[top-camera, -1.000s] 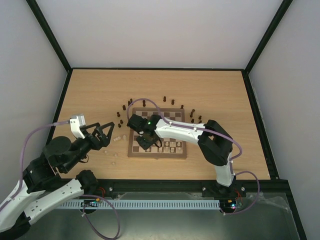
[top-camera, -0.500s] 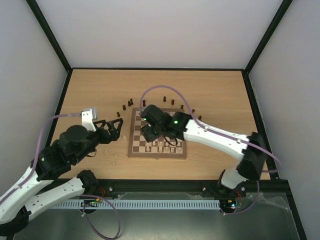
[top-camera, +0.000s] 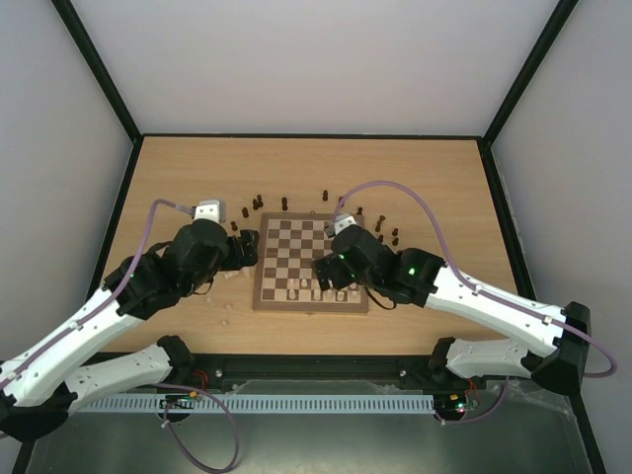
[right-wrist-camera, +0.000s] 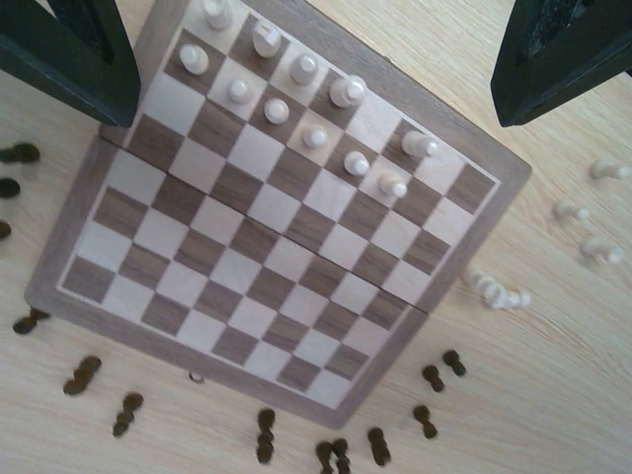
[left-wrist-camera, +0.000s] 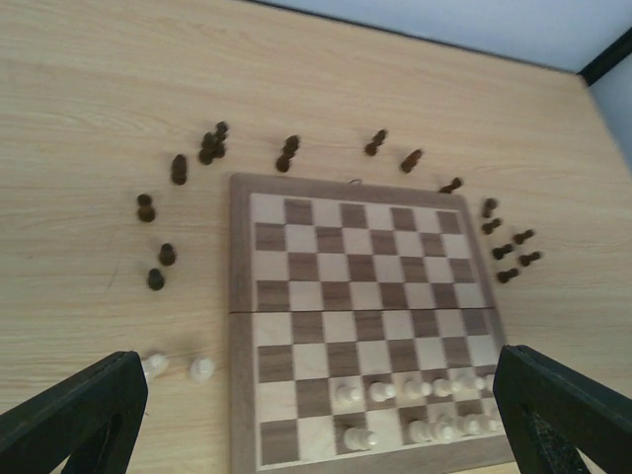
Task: Set up the chess pieces on the board
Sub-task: Pick up the chess piece at the center of the board.
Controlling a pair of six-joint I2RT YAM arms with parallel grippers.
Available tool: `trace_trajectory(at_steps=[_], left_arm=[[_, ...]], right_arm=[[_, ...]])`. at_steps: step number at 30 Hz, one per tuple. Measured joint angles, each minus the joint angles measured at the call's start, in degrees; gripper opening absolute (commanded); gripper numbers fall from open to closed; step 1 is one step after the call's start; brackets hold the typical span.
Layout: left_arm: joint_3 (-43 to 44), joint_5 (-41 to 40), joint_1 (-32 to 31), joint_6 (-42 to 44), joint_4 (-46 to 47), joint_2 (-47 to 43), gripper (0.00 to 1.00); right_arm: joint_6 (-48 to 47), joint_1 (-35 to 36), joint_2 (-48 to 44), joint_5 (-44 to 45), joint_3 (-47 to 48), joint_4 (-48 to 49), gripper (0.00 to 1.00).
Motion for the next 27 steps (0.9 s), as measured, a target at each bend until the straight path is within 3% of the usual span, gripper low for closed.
trace_trajectory(at_steps=[6, 14, 27], left_arm=[[0.3, 1.1, 4.6, 0.9, -2.5, 5.2, 0.99], [-3.5, 8.7, 12.7, 5.0, -3.8, 11.1, 0.99], [-5.4, 16.4, 16.8, 11.0, -6.4, 18.6, 0.96]], right_arm=[[2.3, 0.0, -4.6, 0.9, -5.6, 0.5, 0.99], [4.2, 0.0, -11.3, 0.5, -8.6, 1.5, 0.99], [5.5, 0.0, -12.6, -1.8, -12.8, 2.6, 0.99]])
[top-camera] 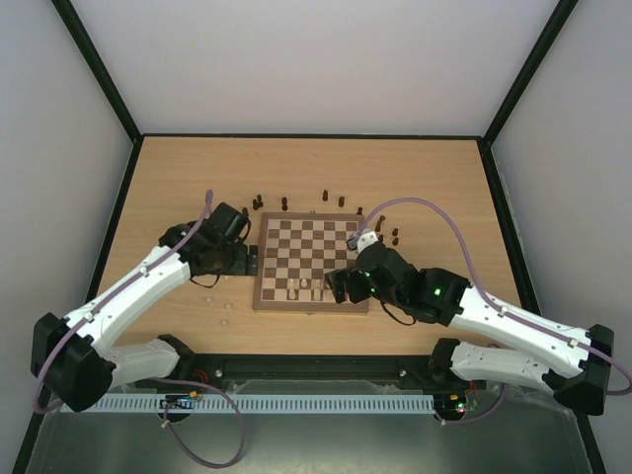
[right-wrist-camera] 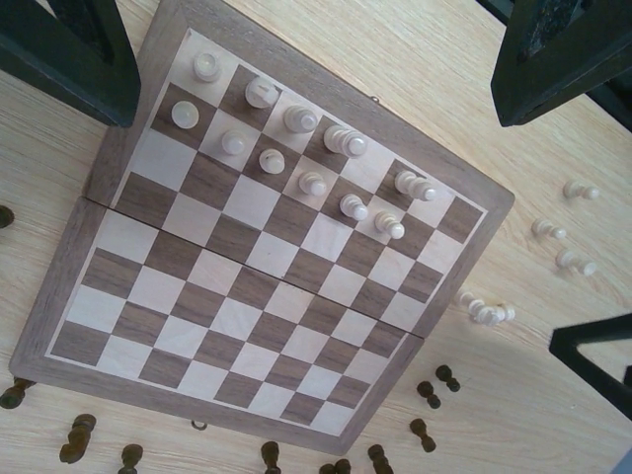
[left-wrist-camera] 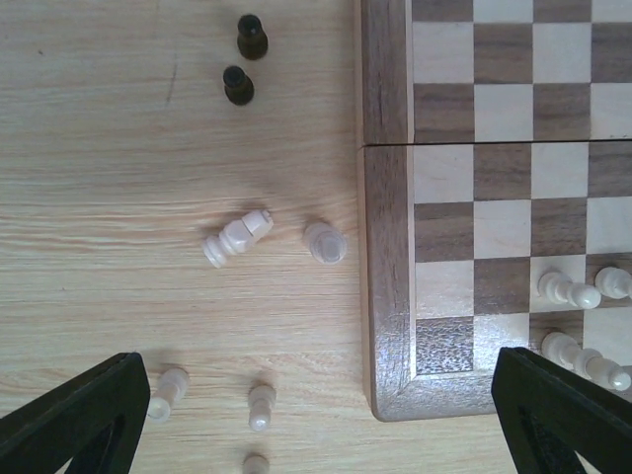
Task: Set up the chess pieces on the board
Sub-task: Pick up the chess piece at the center of the board.
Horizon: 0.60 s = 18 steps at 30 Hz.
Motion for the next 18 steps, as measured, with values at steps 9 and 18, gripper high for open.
trace_trajectory(at_steps=[9, 18], left_arm=[[-3.8, 1.3, 0.0, -0.1, 2.6, 2.8, 0.78], [-4.2, 1.2, 0.1, -0.9, 5.5, 6.2, 0.62]], right_arm=[[0.2, 0.0, -1.3, -0.8, -1.5, 0.8, 0.99], [0.2, 0.0, -1.8, -1.9, -1.8, 1.2, 0.99]])
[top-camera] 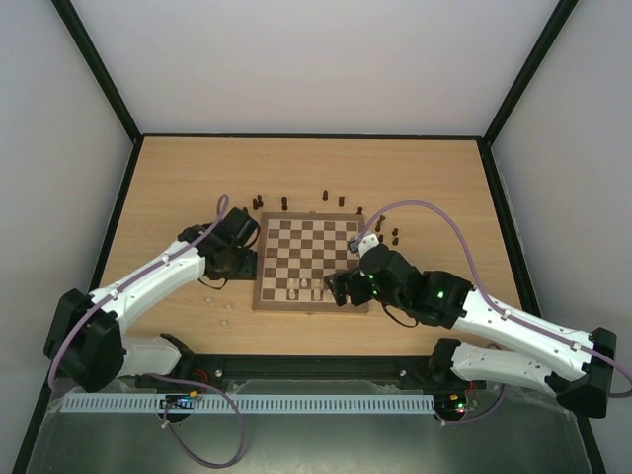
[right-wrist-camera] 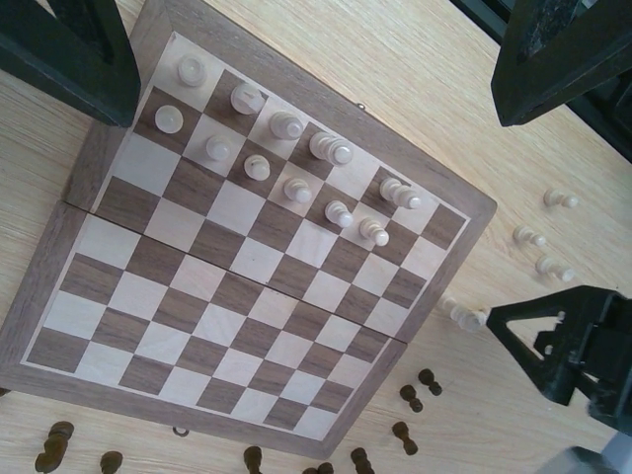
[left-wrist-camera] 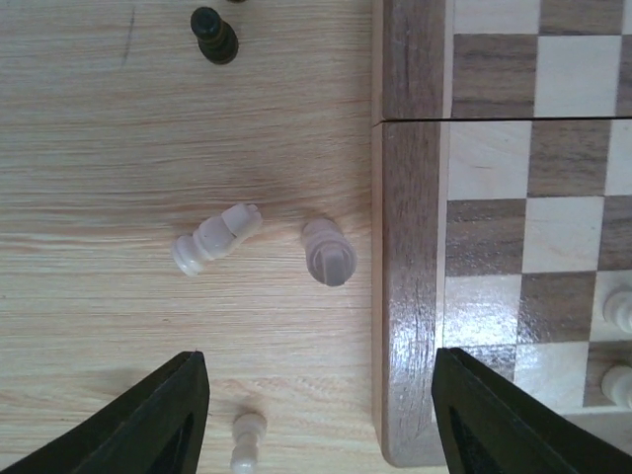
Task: Set up the chess pieces on the board
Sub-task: Pick up the chess piece at the center of the board.
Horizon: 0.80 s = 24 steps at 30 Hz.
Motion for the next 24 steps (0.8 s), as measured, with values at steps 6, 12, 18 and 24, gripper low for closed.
trace_trajectory(at_steps=[6, 12, 18, 24], left_arm=[[0.0, -0.2, 0.0, 0.2, 2.1, 4.0, 0.49], [0.0, -0.5, 0.0, 0.2, 4.1, 7.5, 0.43], [0.0, -1.1, 0.0, 0.3, 5.3, 9.7, 0.37], [0.2, -1.4, 0.1, 0.4, 6.2, 11.9, 0.31]], right_arm=[[0.0, 0.0, -0.8, -0.3, -0.2, 0.4, 0.99], [0.0, 0.0, -1.2, -0.9, -0.7, 0.5, 0.99], [0.0, 0.0, -1.5, -1.4, -0.7, 0.5, 0.99], [0.0, 0.0, -1.6, -1.9, -0.7, 0.5, 0.99]])
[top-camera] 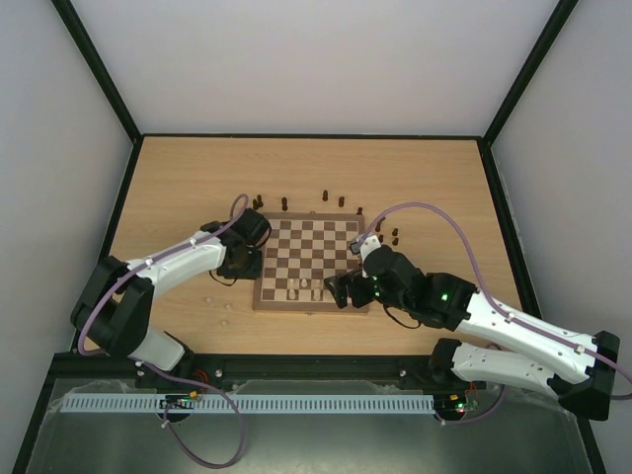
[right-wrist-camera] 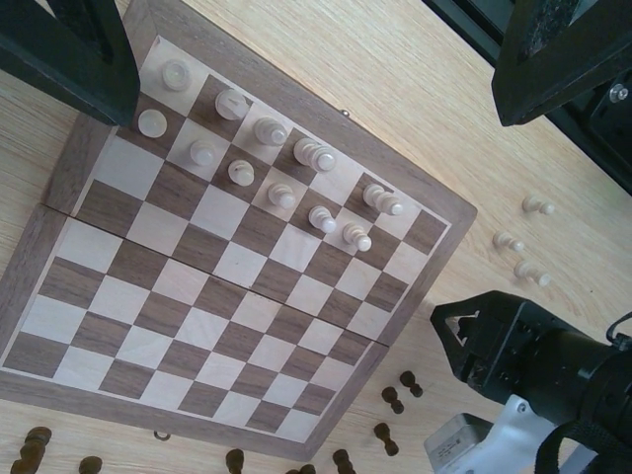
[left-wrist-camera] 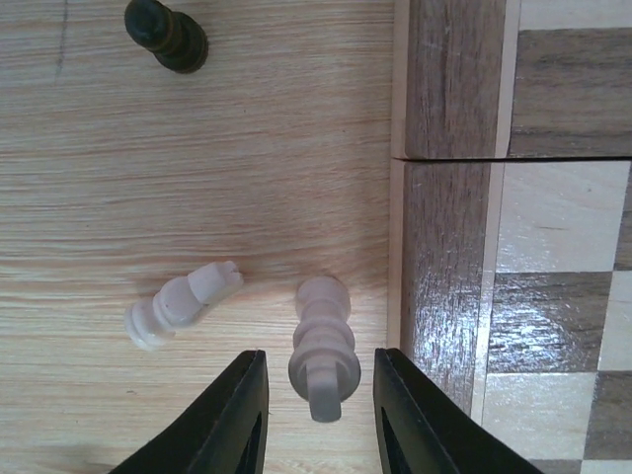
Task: Set up the chess pieces on the board
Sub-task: Pick up the chess piece at the center of the board, then place the chess piece on the chessboard.
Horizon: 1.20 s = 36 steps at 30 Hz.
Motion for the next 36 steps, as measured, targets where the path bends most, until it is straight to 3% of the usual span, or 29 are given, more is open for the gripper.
trace_trajectory(at_steps=[17, 27, 36], left_arm=[[0.4, -0.1, 0.6, 0.9, 1.4, 1.3, 0.12], [3.6, -1.2, 0.7, 1.4, -1.9, -1.1, 0.10], [13.3, -2.2, -1.0, 2.3, -10.0, -7.7, 0.10]], right_arm=[[0.0, 0.0, -0.6, -0.5, -0.6, 0.2, 0.99], [0.0, 0.0, -0.6, -0.3, -0.6, 0.2, 0.99], [0.0, 0.0, -0.4, 1.3, -0.6, 0.2, 0.99]])
